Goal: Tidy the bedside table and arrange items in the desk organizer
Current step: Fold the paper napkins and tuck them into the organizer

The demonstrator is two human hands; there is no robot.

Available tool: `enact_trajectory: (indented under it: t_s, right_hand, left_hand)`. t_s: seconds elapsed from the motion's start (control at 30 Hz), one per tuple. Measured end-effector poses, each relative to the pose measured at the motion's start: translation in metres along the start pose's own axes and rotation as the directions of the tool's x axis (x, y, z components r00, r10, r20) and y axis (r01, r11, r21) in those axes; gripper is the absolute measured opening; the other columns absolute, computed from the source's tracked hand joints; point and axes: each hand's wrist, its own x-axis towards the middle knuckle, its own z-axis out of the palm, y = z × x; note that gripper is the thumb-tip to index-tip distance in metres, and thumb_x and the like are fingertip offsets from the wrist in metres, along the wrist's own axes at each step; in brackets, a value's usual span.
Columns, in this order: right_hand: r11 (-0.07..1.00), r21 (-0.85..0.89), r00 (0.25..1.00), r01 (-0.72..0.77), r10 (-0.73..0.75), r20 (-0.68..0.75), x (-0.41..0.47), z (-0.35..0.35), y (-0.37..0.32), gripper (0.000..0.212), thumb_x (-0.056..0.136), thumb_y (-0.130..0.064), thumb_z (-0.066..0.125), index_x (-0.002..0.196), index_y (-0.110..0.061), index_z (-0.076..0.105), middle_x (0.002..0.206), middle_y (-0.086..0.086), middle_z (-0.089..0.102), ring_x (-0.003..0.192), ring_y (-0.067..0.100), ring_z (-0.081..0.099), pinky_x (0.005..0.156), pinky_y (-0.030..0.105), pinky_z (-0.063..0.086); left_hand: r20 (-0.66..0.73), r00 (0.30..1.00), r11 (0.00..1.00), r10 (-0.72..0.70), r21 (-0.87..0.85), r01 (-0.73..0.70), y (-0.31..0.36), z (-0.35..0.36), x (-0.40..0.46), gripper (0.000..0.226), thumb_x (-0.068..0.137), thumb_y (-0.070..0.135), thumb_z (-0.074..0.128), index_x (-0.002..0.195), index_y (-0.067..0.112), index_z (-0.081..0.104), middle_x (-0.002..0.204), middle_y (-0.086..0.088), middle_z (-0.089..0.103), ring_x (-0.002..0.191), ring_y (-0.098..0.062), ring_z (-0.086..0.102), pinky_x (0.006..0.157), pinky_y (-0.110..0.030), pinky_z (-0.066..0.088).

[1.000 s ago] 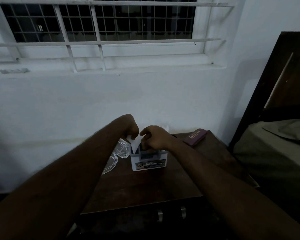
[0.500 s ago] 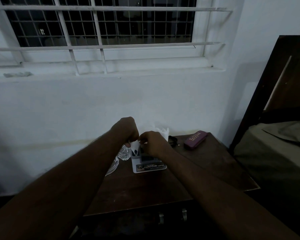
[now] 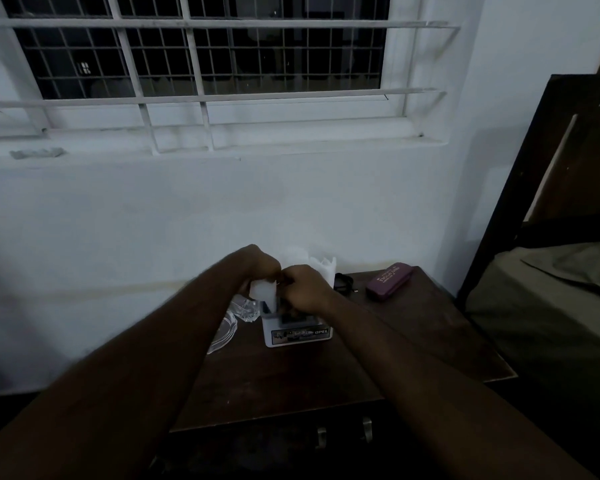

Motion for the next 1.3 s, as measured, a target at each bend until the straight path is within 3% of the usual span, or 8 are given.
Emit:
enact_trajectory:
  t_s: [0.17,0.4,0.57,0.67,0.73,0.93,1.07,1.3]
  right_hand:
    - [0.953,0.263,0.989,-0.15,0.149,0.022,-0.003,0.002,-0.005,0.031,0.086,-0.005,0.05,0.115,-0.009,0.059,0.077,0.021,0.074,0.052,0.023,0.068,0.043,0.025,0.05]
    - [0.954,0.222,0.978,-0.202,0.187,0.088,-0.004,-0.003,-0.009,0.032,0.088,0.0,0.052,0.12,0.001,0.056,0.076,0.023,0.071,0.064,0.037,0.071,0.052,0.035,0.055]
    - [0.985,0.099,0.99,-0.142,0.139,0.033,-0.005,-0.006,-0.005,0.038,0.086,0.001,0.056,0.124,-0.002,0.059,0.104,0.026,0.071,0.083,0.042,0.072,0.073,0.049,0.061]
    - [0.99,-0.143,0.986,-0.01,-0.014,-0.166,-0.013,-0.009,0.0,0.031,0.086,-0.006,0.057,0.115,-0.006,0.067,0.116,0.013,0.069,0.102,0.027,0.067,0.09,0.036,0.054]
    - [0.968,-0.246,0.955,0.057,-0.125,-0.269,-0.028,-0.011,0.008,0.027,0.086,-0.013,0.056,0.109,-0.013,0.068,0.11,0.006,0.07,0.1,0.02,0.065,0.084,0.029,0.052]
    - [0.758,-0.644,0.982,0.099,-0.181,-0.062,-0.048,0.001,0.03,0.028,0.086,-0.013,0.054,0.109,-0.017,0.068,0.111,0.009,0.066,0.105,0.027,0.062,0.083,0.033,0.053]
    - [0.668,-0.741,0.973,0.073,-0.212,-0.096,-0.031,0.003,0.034,0.029,0.089,-0.008,0.05,0.11,-0.017,0.068,0.109,0.01,0.066,0.107,0.029,0.057,0.081,0.036,0.051]
    - [0.7,-0.707,0.974,0.099,-0.212,-0.074,0.015,-0.002,0.058,0.03,0.083,0.005,0.047,0.096,-0.012,0.068,0.102,0.009,0.065,0.109,0.029,0.048,0.084,0.038,0.047]
  left_hand:
    - [-0.023,1.0,0.974,-0.007,-0.225,0.001,-0.002,0.0,0.004,0.012,0.084,-0.004,0.051,0.072,-0.002,0.052,0.074,-0.018,0.055,0.067,-0.028,0.059,0.068,-0.04,0.054]
    - [0.015,0.999,0.99,-0.046,-0.132,0.048,-0.002,0.0,0.006,0.008,0.084,0.001,0.056,0.088,-0.005,0.053,0.078,-0.022,0.058,0.069,-0.035,0.064,0.071,-0.043,0.059]
    - [0.023,1.0,0.991,-0.02,-0.133,0.023,-0.005,-0.005,0.011,0.025,0.083,0.0,0.061,0.106,-0.009,0.055,0.097,-0.022,0.062,0.068,-0.033,0.064,0.056,-0.038,0.056]
    - [0.01,1.0,0.994,-0.01,-0.108,0.011,-0.01,-0.005,0.012,0.035,0.08,0.004,0.069,0.109,-0.01,0.057,0.094,-0.022,0.06,0.062,-0.03,0.061,0.053,-0.035,0.054]
    - [-0.061,0.998,0.998,0.02,-0.064,-0.024,-0.014,-0.004,0.011,0.034,0.078,0.011,0.074,0.102,-0.009,0.059,0.085,-0.022,0.061,0.061,-0.031,0.063,0.053,-0.034,0.054]
    - [-0.056,0.99,0.96,0.13,0.256,-0.112,-0.021,0.013,0.006,0.014,0.074,0.006,0.053,0.071,-0.003,0.062,0.051,-0.014,0.058,0.038,-0.021,0.057,0.036,-0.019,0.044]
    - [-0.059,0.978,0.937,0.202,0.304,-0.175,-0.016,0.016,0.017,0.024,0.072,0.007,0.064,0.094,-0.003,0.066,0.068,-0.009,0.058,0.06,-0.024,0.061,0.051,-0.025,0.052]
    - [-0.188,0.942,0.894,0.278,0.409,-0.182,-0.024,0.02,0.061,0.025,0.072,0.002,0.066,0.095,0.005,0.058,0.104,-0.012,0.062,0.086,-0.022,0.06,0.074,-0.031,0.055]
